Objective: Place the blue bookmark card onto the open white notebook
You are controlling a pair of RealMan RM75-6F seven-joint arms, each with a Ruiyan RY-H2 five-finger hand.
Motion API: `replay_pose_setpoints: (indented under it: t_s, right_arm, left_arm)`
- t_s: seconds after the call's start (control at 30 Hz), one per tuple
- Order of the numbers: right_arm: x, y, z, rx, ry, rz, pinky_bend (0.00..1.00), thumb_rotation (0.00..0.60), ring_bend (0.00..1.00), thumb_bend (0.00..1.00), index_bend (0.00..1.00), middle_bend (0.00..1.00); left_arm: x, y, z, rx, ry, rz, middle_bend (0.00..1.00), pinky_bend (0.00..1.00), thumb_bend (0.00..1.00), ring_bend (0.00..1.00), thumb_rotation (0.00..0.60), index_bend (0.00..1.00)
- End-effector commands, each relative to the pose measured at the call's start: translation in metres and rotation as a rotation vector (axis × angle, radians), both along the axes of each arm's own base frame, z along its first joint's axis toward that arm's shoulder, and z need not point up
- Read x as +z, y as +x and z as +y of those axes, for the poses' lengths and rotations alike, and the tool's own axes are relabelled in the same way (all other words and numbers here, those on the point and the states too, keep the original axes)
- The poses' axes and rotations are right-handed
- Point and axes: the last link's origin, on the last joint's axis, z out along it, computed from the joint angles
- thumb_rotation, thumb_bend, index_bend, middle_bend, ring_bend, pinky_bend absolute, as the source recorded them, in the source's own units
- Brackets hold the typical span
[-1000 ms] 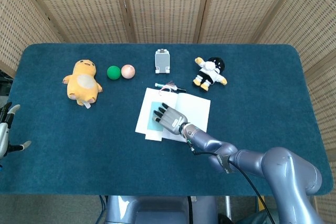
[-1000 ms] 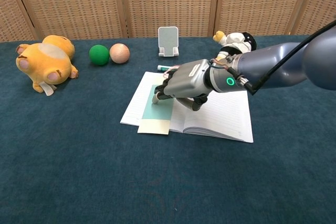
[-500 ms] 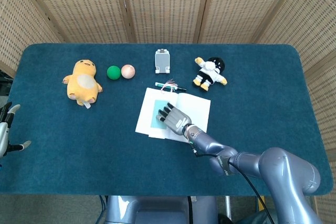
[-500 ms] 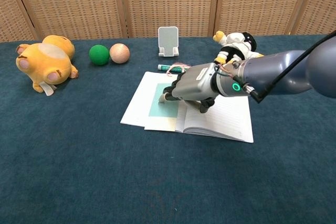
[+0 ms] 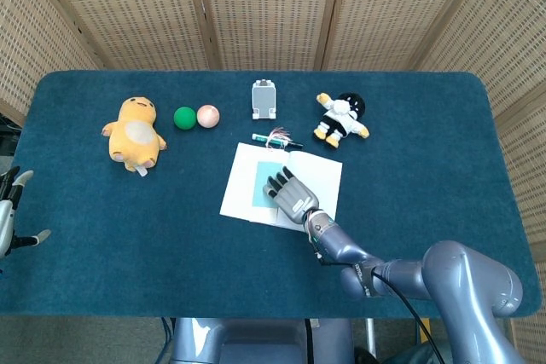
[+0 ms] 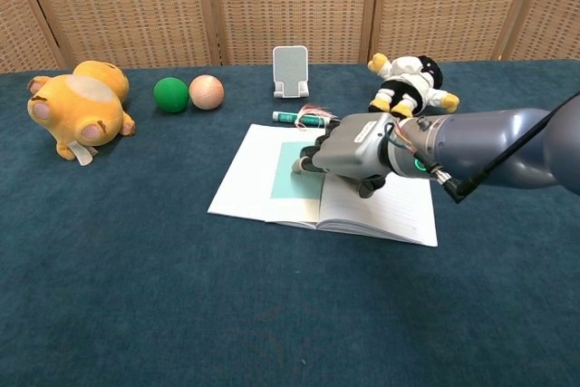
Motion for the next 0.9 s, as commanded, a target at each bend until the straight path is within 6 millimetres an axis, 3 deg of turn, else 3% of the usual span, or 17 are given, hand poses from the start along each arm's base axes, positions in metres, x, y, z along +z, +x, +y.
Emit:
replay_pose_setpoints:
  t_s: [0.03, 0.63, 0.77, 0.9]
  right_arm:
    - [0.000, -0.002, 0.004, -0.019, -0.015, 0.021, 0.00, 0.600, 0.00, 1.00, 0.00, 0.00]
    - [0.017, 0.018, 0.001, -0.029, -0.010, -0.141, 0.00, 0.600, 0.00, 1.00, 0.00, 0.00]
    - [0.035, 0.028, -0.001, -0.015, -0.028, -0.224, 0.00, 0.600, 0.00, 1.00, 0.00, 0.00]
    - [0.065, 0.032, 0.002, 0.003, -0.061, -0.318, 0.00, 0.600, 0.00, 1.00, 0.00, 0.00]
  left_arm:
    - [0.000, 0.000, 0.000, 0.000, -0.001, 0.001, 0.00, 0.00, 0.00, 0.00, 0.600, 0.00]
    - [-0.001, 0.000, 0.000, 0.000, -0.003, 0.004, 0.00, 0.00, 0.00, 0.00, 0.600, 0.00]
    - [-0.002, 0.001, 0.000, -0.001, -0.006, 0.002, 0.00, 0.00, 0.00, 0.00, 0.600, 0.00]
    - [-0.001, 0.001, 0.000, -0.004, -0.009, -0.001, 0.00, 0.00, 0.00, 0.00, 0.600, 0.00]
